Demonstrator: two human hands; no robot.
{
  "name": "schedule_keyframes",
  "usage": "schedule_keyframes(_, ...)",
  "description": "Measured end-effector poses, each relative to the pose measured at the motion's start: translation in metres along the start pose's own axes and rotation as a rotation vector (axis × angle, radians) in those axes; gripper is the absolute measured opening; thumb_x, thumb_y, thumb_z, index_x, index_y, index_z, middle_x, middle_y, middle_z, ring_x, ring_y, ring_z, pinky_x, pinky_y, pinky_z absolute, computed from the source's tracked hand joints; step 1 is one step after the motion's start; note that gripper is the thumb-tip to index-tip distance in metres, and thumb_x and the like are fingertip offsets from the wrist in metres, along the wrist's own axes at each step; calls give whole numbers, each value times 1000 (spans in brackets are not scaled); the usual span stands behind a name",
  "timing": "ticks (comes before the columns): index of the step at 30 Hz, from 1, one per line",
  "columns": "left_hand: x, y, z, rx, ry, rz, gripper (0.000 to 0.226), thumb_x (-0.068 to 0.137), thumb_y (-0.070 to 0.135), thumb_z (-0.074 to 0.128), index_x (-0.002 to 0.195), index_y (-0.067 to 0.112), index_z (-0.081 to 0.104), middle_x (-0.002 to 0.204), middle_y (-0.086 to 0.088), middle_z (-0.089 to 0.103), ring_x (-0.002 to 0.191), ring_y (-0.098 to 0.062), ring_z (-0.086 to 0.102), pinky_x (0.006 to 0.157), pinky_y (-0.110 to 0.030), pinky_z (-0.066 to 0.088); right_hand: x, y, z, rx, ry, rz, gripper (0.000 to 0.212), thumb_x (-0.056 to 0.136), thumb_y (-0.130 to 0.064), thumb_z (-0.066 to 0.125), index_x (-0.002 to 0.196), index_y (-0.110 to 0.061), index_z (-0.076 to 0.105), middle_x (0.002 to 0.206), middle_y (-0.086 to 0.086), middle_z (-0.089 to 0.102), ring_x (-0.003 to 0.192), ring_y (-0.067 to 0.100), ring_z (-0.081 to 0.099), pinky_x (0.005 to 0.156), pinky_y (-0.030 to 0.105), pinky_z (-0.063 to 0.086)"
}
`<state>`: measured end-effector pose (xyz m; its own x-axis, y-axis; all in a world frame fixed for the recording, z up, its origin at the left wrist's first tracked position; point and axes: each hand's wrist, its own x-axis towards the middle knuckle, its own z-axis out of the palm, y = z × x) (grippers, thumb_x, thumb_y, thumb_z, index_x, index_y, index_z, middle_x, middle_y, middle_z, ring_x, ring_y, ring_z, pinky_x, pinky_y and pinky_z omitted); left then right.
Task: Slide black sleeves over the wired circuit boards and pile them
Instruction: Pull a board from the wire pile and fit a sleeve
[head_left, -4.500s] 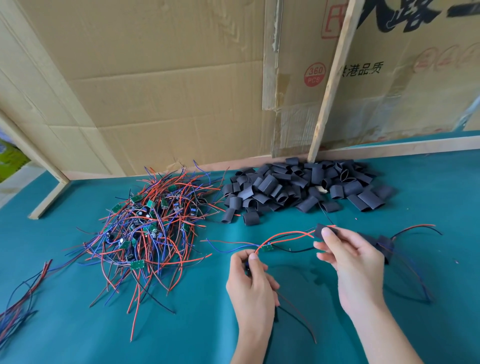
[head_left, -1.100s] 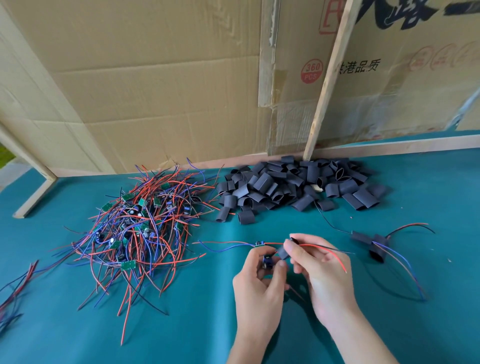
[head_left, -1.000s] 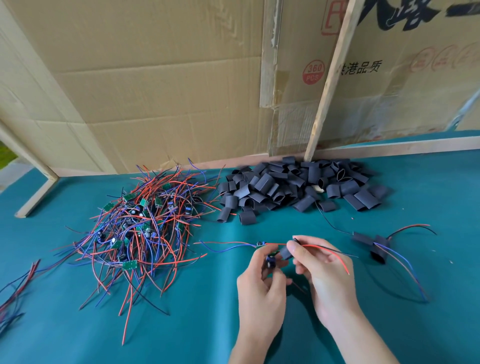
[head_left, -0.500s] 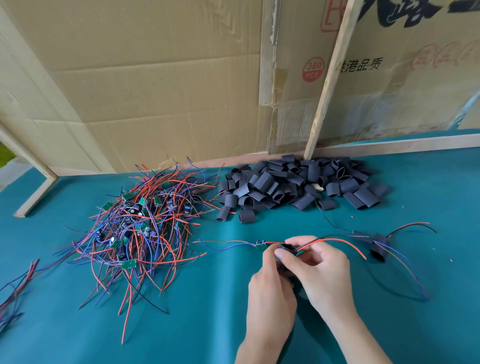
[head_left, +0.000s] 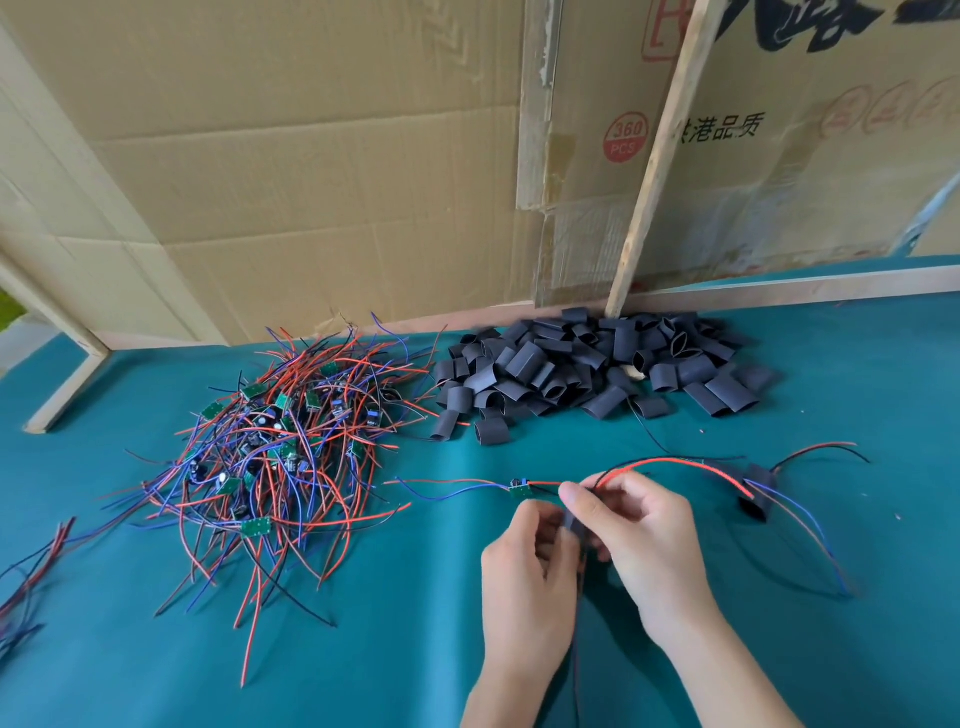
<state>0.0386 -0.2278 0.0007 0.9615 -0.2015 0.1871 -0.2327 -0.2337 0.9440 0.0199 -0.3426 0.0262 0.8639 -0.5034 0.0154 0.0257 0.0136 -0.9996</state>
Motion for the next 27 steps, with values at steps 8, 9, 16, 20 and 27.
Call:
schedule_keyframes(8,1,-4,3,187,123,47,21,87,7,70,95,25,63,105,14,58,89,-7,59,80,-22,47,25,-8,-80,-247,526,-93,19,73,-54,82,83,-39,76,69,-12,74,64,7,68,59,25,50)
schedule_keyframes(9,1,-5,4,258,161,55,24,86,4,68,101,22,64,115,13,56,105,-10,54,91,-21,42,27,-5,-95,-381,573,-64,30,69,-66,75,86,-42,75,68,-11,73,69,14,70,63,27,48)
schedule_keyframes(16,3,-3,15,615,36,71,69,93,23,50,158,17,30,171,4,12,158,-22,-10,128,-36,-1,28,-3,-128,-581,832,1,62,71,-67,50,120,-31,58,135,21,57,126,46,53,104,68,42)
schedule_keyframes(20,1,4,17,720,68,66,53,77,18,71,129,12,63,139,-3,59,142,-34,45,119,-50,36,19,-22,-89,-538,852,-254,52,76,-37,56,127,-31,56,128,10,58,106,38,57,96,53,47)
schedule_keyframes(27,-2,10,8,828,138,22,54,40,-5,82,89,19,77,91,-3,64,76,-30,61,62,-38,52,75,-46,-18,-941,194,-384,21,84,-12,71,102,-21,74,101,2,64,98,33,60,77,37,45)
